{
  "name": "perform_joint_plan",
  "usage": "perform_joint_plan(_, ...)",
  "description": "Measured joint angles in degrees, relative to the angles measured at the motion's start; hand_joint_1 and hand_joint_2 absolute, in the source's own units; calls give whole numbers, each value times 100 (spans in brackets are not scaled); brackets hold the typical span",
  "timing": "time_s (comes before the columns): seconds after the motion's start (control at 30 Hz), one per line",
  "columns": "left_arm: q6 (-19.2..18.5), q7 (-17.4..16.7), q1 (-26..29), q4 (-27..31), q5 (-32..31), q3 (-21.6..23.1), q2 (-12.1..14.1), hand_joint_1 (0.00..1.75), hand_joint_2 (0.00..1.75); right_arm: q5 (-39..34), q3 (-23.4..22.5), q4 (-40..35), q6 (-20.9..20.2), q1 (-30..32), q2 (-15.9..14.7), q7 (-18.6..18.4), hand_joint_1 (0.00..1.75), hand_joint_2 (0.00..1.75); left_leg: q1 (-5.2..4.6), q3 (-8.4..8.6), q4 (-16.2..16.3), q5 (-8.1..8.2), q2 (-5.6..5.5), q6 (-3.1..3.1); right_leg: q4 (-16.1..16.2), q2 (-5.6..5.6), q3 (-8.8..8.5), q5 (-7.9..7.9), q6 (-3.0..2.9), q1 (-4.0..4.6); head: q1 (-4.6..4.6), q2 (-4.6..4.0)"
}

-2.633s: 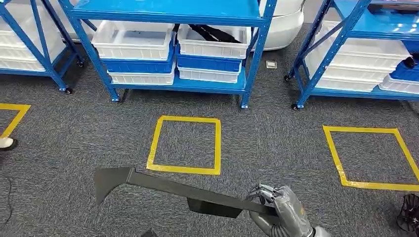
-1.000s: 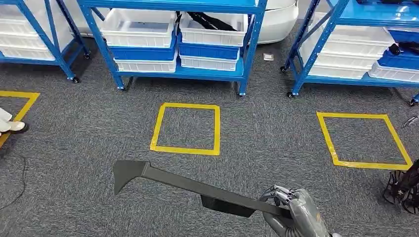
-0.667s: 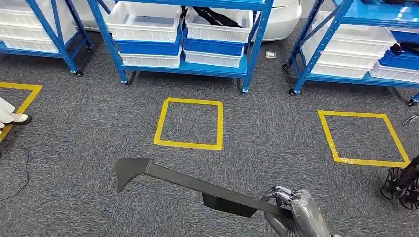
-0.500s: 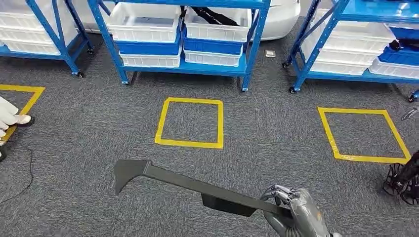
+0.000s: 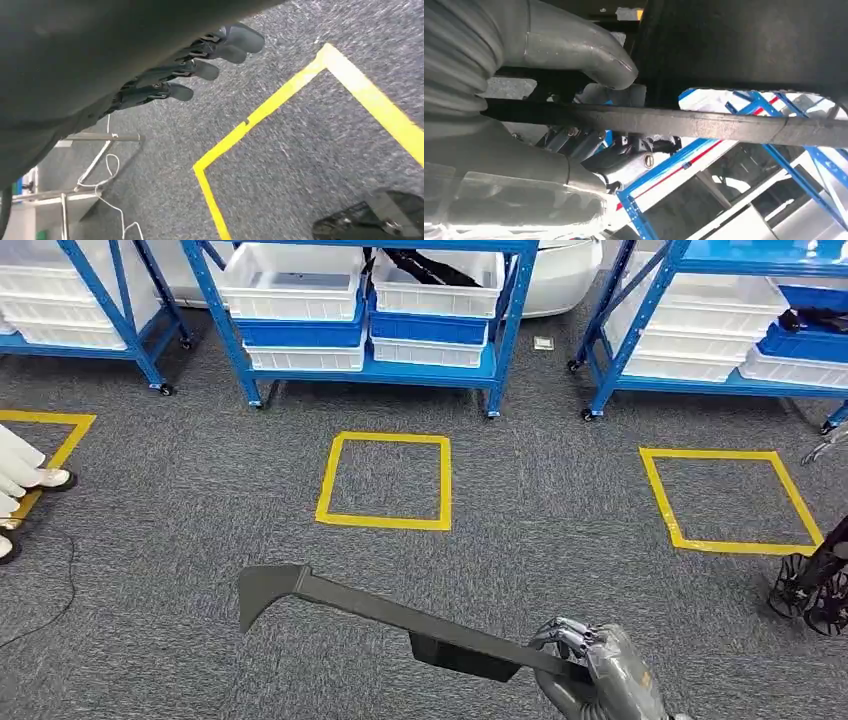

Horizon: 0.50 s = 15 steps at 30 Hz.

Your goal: Take the parts from the cabinet and place them on the table.

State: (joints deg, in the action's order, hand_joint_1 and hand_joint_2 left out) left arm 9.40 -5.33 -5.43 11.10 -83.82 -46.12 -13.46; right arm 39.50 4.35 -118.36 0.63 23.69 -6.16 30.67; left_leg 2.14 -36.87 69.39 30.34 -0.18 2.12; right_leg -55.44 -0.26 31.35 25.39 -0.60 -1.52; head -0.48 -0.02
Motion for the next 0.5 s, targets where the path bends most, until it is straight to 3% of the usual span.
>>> perform_joint_plan(0.03, -24, -6, -8, -2, -11, 2, 11, 0, 0, 0, 0, -4, 0, 18, 0, -42, 175, 175, 43, 557, -894, -85, -51, 74, -196, 10, 146, 25, 82, 11, -11, 0)
perform_joint_plan(0.07, -28, -24, -3, -2, 7, 2, 22, 0, 0, 24, 9, -24, -2, 64, 4, -66, 175, 175, -84, 452, -887, -229, -73, -194, -192, 21, 229, -69, 274, 71, 13, 0)
perform_joint_plan(0.1, -13, -22, -4, -2, 18, 2, 22, 0, 0, 35, 13, -24, -4, 57, 0, -68, 175, 175, -83, 443, -968, -312, -50, -314, -198, 27, 256, -86, 320, 70, 13, 0)
perform_joint_plan(0.13, 4, -15, -4, 0, 24, 2, 22, 0, 0, 35, 15, -20, -6, 55, -4, -70, 175, 175, -73, 424, -998, -362, -29, -379, -297, 23, 340, 17, 309, 15, 17, 0)
perform_joint_plan(0.17, 24, -13, -1, 0, 33, 0, 26, 0, 0, 33, 20, -20, -11, 39, -13, -72, 175, 175, -65, 378, -1003, -402, -24, -440, -579, 23, 471, 232, 279, 16, 42, 0)
perform_joint_plan(0.23, 24, 2, 0, 0, 35, -2, 26, 0, 0, 35, 20, -4, -35, 25, -33, -83, 175, 175, -69, 262, -1003, -477, -18, -458, -1455, 23, 854, 663, 263, -5, 50, 0)
perform_joint_plan(0.27, 17, 4, 12, 0, 35, -2, 26, 0, 0, 35, 20, 7, -42, 26, -37, -85, 175, 175, -74, 201, -1001, -515, -12, -455, -1816, 24, 995, 807, 283, -6, 50, 0)
perform_joint_plan(0.3, 11, 4, 25, 0, 35, -4, 26, 0, 0, 37, 20, 24, -55, 24, -37, -96, 175, 175, -84, 136, -999, -563, -10, -448, -1972, 24, 1009, 855, 333, 1, 55, 0)
perform_joint_plan(0.33, 2, 4, 31, -2, 37, -4, 26, 0, 0, 39, 22, 33, -57, 24, -42, -98, 175, 175, -89, 89, -998, -599, -10, -441, -1818, 23, 863, 802, 363, 0, 46, 0)
perform_joint_plan(0.37, -4, 4, 32, -2, 44, -7, 26, 0, 0, 44, 22, 37, -59, 21, -44, -101, 175, 175, -89, 43, -998, -634, -11, -432, -1439, 23, 601, 684, 398, 0, 48, 0)
perform_joint_plan(0.43, -15, 2, 31, 0, 63, -17, 28, 0, 0, 44, 33, 44, -74, -31, -63, -107, 175, 175, -93, -15, -998, -708, -16, -387, -359, 22, -133, 437, 425, 8, 52, 0)
perform_joint_plan(0.47, -26, 2, 34, 0, 70, -20, 28, 0, 0, 46, 42, 48, -79, -75, -72, -120, 175, 175, -105, -26, -993, -734, -11, -352, -67, 25, -227, 493, 349, 33, 44, 0)
perform_joint_plan(0.5, -31, 0, 33, 0, 79, -26, 28, 0, 0, 48, 46, 59, -85, -91, -74, -133, 175, 175, -119, -25, -1003, -759, -9, -307, -71, 32, -221, 431, 284, 133, 42, 0)
